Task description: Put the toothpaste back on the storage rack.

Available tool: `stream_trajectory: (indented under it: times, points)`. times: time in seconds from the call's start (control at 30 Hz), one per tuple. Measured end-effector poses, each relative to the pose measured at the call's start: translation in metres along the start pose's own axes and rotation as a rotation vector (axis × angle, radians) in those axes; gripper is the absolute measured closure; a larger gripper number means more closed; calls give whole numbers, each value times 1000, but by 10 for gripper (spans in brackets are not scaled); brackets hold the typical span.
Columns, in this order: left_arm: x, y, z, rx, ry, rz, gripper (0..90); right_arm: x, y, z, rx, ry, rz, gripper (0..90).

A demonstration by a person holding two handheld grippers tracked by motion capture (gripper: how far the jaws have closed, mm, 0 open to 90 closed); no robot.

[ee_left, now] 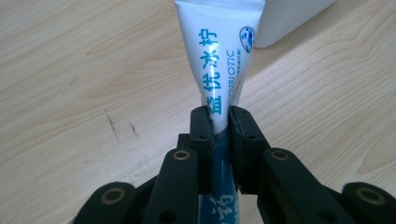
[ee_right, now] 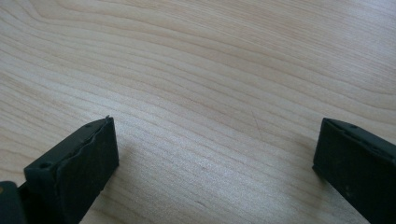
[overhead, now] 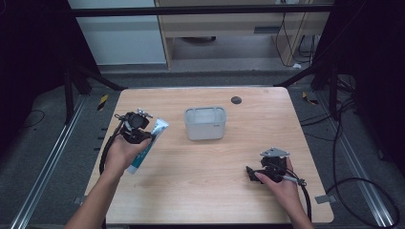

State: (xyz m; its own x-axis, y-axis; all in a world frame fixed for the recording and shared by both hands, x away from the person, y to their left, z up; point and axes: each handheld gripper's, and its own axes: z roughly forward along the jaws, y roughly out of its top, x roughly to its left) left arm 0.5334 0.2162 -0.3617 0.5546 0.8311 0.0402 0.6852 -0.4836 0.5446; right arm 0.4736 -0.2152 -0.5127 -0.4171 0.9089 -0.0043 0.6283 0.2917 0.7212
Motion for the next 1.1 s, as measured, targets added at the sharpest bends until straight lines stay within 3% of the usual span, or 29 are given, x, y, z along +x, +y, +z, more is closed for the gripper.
stream_trajectory:
  times: [0.57,1.1]
  points:
    - [-14,24,-12,-78,18,9,801,0,0,0,0,0,1,4]
    - [-27,46,-21,-150,9,12,802,0,0,0,0,0,0,3]
